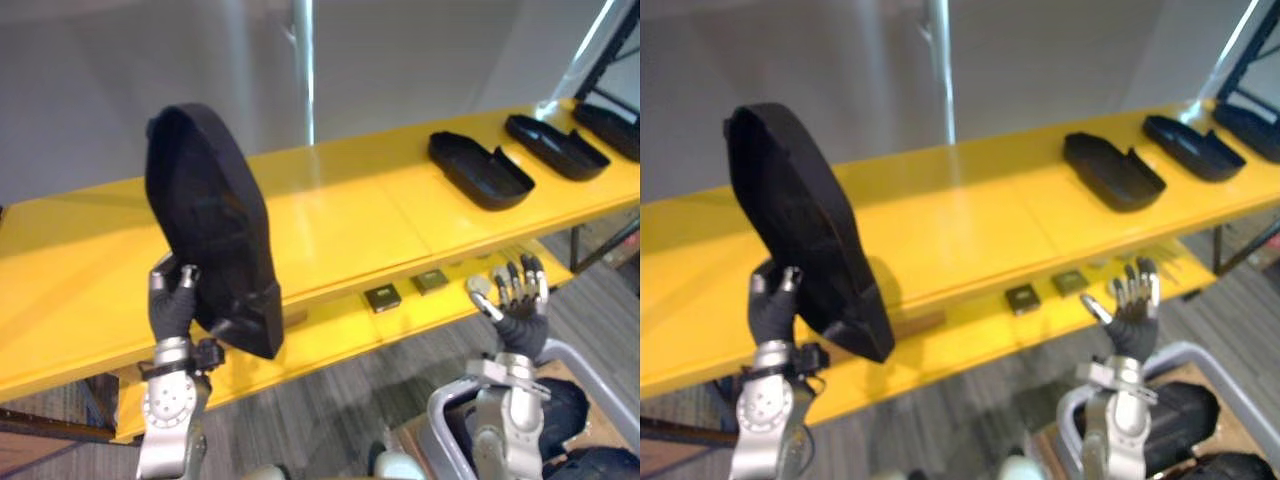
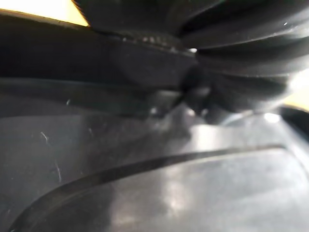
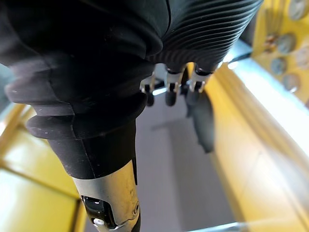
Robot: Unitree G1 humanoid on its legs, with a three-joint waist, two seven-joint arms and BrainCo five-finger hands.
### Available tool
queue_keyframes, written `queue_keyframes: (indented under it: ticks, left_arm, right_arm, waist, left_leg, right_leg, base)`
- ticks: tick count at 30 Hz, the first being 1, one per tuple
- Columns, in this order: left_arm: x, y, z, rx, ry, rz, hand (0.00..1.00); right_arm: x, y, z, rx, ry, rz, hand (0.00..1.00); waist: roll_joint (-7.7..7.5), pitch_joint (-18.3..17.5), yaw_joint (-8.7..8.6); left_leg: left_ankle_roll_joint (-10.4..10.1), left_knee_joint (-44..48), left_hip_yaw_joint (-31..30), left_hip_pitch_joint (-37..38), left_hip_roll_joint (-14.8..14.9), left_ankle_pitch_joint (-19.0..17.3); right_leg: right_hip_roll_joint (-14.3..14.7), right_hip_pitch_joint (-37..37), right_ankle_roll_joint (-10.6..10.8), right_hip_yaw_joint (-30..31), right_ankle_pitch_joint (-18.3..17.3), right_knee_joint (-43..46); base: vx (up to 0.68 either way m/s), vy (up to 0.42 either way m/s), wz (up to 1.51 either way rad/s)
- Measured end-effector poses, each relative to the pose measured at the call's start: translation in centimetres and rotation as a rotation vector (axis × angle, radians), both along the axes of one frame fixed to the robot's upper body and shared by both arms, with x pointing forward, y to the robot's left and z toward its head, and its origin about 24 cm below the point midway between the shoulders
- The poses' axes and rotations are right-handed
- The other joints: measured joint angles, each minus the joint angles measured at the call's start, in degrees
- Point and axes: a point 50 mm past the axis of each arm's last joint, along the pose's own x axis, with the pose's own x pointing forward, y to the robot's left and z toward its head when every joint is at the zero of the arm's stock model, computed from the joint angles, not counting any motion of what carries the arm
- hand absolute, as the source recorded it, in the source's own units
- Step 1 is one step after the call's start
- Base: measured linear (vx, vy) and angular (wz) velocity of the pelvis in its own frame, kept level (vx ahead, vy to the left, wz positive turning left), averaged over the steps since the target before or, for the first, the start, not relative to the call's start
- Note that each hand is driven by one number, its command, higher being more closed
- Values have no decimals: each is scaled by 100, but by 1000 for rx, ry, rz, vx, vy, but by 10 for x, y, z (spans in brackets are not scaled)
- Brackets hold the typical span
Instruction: Walk over and take plastic housings, then place them on the shelf
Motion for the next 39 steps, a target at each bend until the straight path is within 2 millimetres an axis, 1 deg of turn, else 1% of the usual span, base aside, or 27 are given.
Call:
queue_keyframes:
  ticks: [3, 4, 6, 7, 8, 9, 11, 12, 13, 14, 15, 16, 17, 18, 19, 20, 21, 24, 26, 27, 28, 31, 32, 34, 36, 38, 39]
  left_arm:
    - [-1, 1, -2, 10, 13, 13, 100]
    - [-2, 2, -3, 10, 23, 18, 100]
    - [-2, 3, -5, 10, 34, 28, 100]
    - [-2, 5, -9, -3, 52, 38, 100]
    - [-2, 5, -11, -8, 60, 41, 100]
    - [-1, 6, -12, -21, 63, 43, 100]
    - [0, 6, -11, -28, 58, 41, 100]
    - [1, 5, -10, -37, 60, 35, 100]
    - [1, 4, -10, -43, 59, 34, 100]
    - [3, 3, -10, -59, 63, 33, 100]
    - [9, 0, -7, -68, 63, 30, 100]
    - [14, -2, -4, -69, 60, 23, 100]
    - [24, -6, 0, -71, 64, 2, 100]
    - [33, -9, 1, -81, 76, -13, 100]
    - [37, -10, 1, -90, 86, -23, 100]
    - [46, -14, -1, -92, 117, -47, 100]
    - [55, -18, -2, -87, 148, -72, 100]
    - [73, -23, -5, -67, 222, -98, 100]
    - [94, -19, -11, -94, 314, -79, 100]
    - [100, -17, -14, -95, 343, -66, 100]
    - [112, -10, -19, -116, 397, -39, 100]
    - [132, 4, -17, -162, 453, 15, 100]
    - [140, 16, -17, -180, 495, 45, 100]
    - [147, 29, -15, -163, 541, 109, 100]
    - [154, 41, -10, -168, 580, 169, 100]
    - [156, 51, -7, -160, 613, 229, 100]
    - [157, 56, -6, -165, 635, 270, 100]
  right_arm:
    - [0, -1, 2, -7, -6, 1, 0]
    - [0, -2, 2, -12, -6, 2, 0]
    - [1, -2, 3, -13, -7, 2, 0]
    - [0, -3, 3, -18, -6, 3, 0]
    - [0, -3, 3, -22, -6, 4, 0]
    - [0, -4, 6, -31, -16, 3, 0]
    - [0, -5, 11, -41, -34, 2, 0]
    - [-1, -8, 11, -45, -34, -8, 0]
    - [-2, -9, 12, -48, -35, -13, 0]
    - [-1, -10, 13, -57, -35, -12, 0]
    - [-1, -12, 14, -71, -35, -9, 0]
    - [-1, -13, 14, -74, -34, -8, 0]
    - [-2, -13, 13, -71, -28, -9, 0]
    - [-1, -11, 12, -63, -24, 1, 0]
    - [-1, -10, 12, -62, -24, 6, 0]
    - [-1, -7, 12, -61, -24, 17, 0]
    - [0, -5, 11, -56, -19, 25, 0]
    - [0, 1, 7, -48, -2, 52, 0]
    - [1, 8, 6, -40, 0, 78, 0]
    - [1, 9, 6, -40, 2, 84, 0]
    - [2, 12, 5, -45, 7, 97, 0]
    - [3, 14, 4, -45, 17, 115, 0]
    - [3, 17, 3, -48, 28, 136, 0]
    - [3, 20, 1, -56, 41, 165, 0]
    - [-1, 22, -4, -58, 70, 183, 0]
    - [-2, 21, -6, -54, 83, 191, 0]
    - [-4, 21, -8, -53, 96, 198, 0]
  waist:
    - [-7, 6, 15]
    - [17, 20, 30]
    - [9, 45, 35]
    - [2, 86, 38]
    - [22, 97, 38]
    - [72, 111, 34]
    - [127, 163, 29]
    - [127, 168, 21]
    - [120, 168, 37]
    - [230, 92, 27]
    - [247, 52, 1]
    - [293, 32, -6]
    - [313, 31, -31]
    - [294, 38, -62]
    - [291, 40, -85]
    - [287, 37, -151]
    - [286, 37, -176]
    - [273, 36, -267]
    - [268, 34, -311]
    - [264, 32, -326]
    - [256, 28, -364]
    - [253, 27, -505]
    - [251, 26, -563]
    - [232, 25, -669]
    - [175, -3, -757]
    - [145, -8, -836]
    - [129, -5, -932]
  left_leg:
    - [-100, 99, -28, -8, 126, -63]
    - [-104, 339, -14, -42, 241, -173]
    - [-95, 714, -29, -135, 314, -204]
    - [-85, 1221, -144, -262, 370, -202]
    - [-72, 1355, -199, -277, 387, -194]
    - [-12, 1524, -265, -311, 397, -154]
    - [43, 1711, -410, -351, 395, -114]
    - [67, 1759, -490, -394, 366, -93]
    - [65, 1626, -491, -295, 332, -95]
    - [60, 1171, -465, -46, 237, -86]
    - [56, 742, -452, 92, 188, -83]
    - [21, 581, -446, 148, 155, -62]
    - [-65, 318, -440, 217, 129, -7]
    - [-116, 78, -384, 346, 103, 24]
    - [-127, -35, -347, 416, 96, 33]
    - [-133, -239, -324, 537, 81, 37]
    - [-147, -382, -307, 616, 60, 45]
    - [-146, -528, -255, 709, 10, 45]
    - [-146, -598, -119, 729, -26, 45]
    - [-145, -599, -82, 727, -29, 46]
    - [-128, -602, 12, 727, -28, 57]
    - [-123, -613, 99, 720, -44, 67]
    - [-130, -641, 227, 761, -44, 78]
    - [-146, -716, 341, 812, -42, 103]
    - [-163, -743, 499, 813, -33, 113]
    - [-170, -769, 642, 814, -35, 117]
    - [-170, -789, 703, 840, -43, 117]
  right_leg:
    - [128, 136, -40, -40, 17, -180]
    - [192, 181, -84, -34, -28, -156]
    - [200, 217, -98, -25, -131, -71]
    - [191, 317, -110, 6, -201, -25]
    - [190, 368, -125, 27, -215, -29]
    - [185, 442, -183, 116, -260, -59]
    - [181, 514, -202, 177, -269, -131]
    - [169, 544, -195, 240, -255, -172]
    - [167, 529, -168, 302, -238, -169]
    - [168, 475, -135, 389, -210, -135]
    - [181, 313, -133, 440, -209, -80]
    - [183, 254, -121, 451, -201, -65]
    - [185, 195, -102, 451, -175, -55]
    - [202, 167, -92, 477, -159, -43]
    - [211, 170, -91, 486, -156, -43]
    - [231, 172, -82, 507, -151, -43]
    - [246, 159, -63, 566, -137, -45]
    - [259, 162, -40, 637, -60, -116]
    - [257, 158, -14, 772, 118, -321]
    - [251, 162, -15, 800, 157, -380]
    - [239, 164, -1, 918, 266, -510]
    - [231, 171, 0, 993, 399, -661]
    - [242, 166, -12, 1109, 479, -740]
    - [250, 122, -17, 1246, 510, -743]
    - [286, 19, -25, 1387, 538, -743]
    - [309, -67, -26, 1519, 619, -743]
    - [313, -83, -15, 1579, 640, -743]
  base:
    - [68, -85, 1]
    - [68, -56, -5]
    - [46, -46, -6]
    - [38, -42, -8]
    - [66, -37, -20]
    - [46, -7, -16]
    - [49, -7, -18]
    - [66, -1, -28]
    - [59, 11, -38]
    - [66, 37, -37]
    - [47, 43, -27]
    - [45, 67, -9]
    - [22, 64, -9]
    - [15, 60, -10]
    - [-2, 49, -15]
    - [-6, 51, -14]
    - [-15, 49, -17]
    - [-30, 37, -18]
    - [-60, 47, -27]
    - [-76, 30, -39]
    - [-81, 11, -29]
    - [-64, -6, -23]
    - [-92, -17, -37]
    - [-77, -14, -36]
    - [-77, -32, -37]
    - [-62, -34, -40]
    - [-56, -25, -33]
